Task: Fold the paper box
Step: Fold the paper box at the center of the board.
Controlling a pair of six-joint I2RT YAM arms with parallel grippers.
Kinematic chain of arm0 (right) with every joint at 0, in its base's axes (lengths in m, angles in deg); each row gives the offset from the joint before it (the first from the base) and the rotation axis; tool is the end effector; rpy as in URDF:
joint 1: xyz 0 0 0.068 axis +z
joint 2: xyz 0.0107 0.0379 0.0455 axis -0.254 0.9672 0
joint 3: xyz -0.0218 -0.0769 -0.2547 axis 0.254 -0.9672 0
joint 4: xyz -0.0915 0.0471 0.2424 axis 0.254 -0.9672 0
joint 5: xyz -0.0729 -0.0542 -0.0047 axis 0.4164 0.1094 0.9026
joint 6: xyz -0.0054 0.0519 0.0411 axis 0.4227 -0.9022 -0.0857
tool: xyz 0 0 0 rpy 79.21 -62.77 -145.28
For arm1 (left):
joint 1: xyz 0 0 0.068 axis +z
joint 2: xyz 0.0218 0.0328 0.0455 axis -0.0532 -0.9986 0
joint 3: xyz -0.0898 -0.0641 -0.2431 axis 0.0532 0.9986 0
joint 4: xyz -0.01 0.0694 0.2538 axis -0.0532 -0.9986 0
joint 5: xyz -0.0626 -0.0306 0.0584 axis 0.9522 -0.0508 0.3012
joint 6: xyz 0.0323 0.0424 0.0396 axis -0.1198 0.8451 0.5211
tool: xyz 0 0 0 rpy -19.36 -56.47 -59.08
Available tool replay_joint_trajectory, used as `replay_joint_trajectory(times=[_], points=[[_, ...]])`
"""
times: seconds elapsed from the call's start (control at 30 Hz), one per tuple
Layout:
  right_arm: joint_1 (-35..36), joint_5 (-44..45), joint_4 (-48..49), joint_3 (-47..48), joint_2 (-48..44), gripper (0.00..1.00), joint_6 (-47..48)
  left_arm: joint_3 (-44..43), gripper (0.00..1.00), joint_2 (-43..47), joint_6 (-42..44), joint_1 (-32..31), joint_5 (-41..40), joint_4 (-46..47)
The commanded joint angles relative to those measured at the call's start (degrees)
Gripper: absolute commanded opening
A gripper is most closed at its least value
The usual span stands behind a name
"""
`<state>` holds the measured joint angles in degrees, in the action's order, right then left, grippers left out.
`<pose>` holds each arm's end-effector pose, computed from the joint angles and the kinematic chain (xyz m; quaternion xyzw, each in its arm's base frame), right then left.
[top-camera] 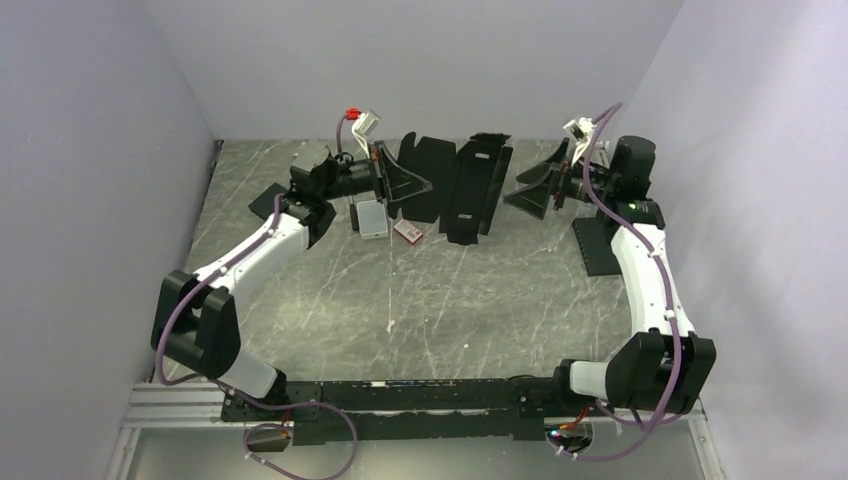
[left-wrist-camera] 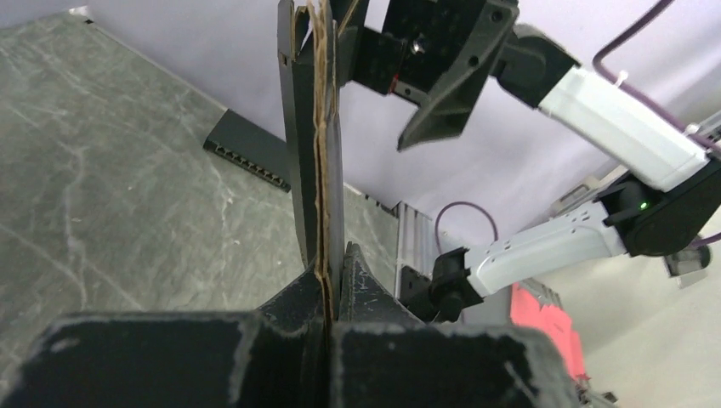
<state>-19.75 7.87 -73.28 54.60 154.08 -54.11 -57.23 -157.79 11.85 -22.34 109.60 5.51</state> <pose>0.2870 0.0245 0.3672 -0.2961 0.6813 0.4568 0.4894 0.3104 -0.1936 0.3609 0.2451 0.6119 -0.6302 0.4102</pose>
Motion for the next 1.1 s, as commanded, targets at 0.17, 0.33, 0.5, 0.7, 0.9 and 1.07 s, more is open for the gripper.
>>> replay_joint_trajectory(times=[0.17, 0.33, 0.5, 0.7, 0.9, 1.07], points=[[-3.95, 7.75, 4.19, -5.9, 1.36, 0.61, 5.44, 5.35, 0.0, 6.28, 14.49, 0.07, 2.85, -9.51], [-1.81, 5.85, 2.74, -7.43, 5.4, 0.63, 11.86, 14.36, 0.0, 3.69, 18.53, 0.01, 4.07, 1.39], [-0.33, 5.18, 8.25, -12.89, 7.19, 0.7, 14.28, 20.32, 0.0, -1.89, 21.26, -0.1, 4.88, 12.76], [-0.15, 8.56, 14.93, -15.75, 12.78, 0.7, 3.22, 14.18, 0.0, -8.0, 25.04, 0.05, 4.7, -2.04], [0.02, 12.69, 23.31, -21.99, 15.88, 0.7, -7.33, 12.82, 0.0, -10.36, 25.38, 0.07, 2.19, -5.77], [2.28, 13.31, 31.25, -26.34, 18.09, 0.73, -11.72, 13.07, 0.0, -11.22, 23.84, 0.12, 1.68, -4.03]])
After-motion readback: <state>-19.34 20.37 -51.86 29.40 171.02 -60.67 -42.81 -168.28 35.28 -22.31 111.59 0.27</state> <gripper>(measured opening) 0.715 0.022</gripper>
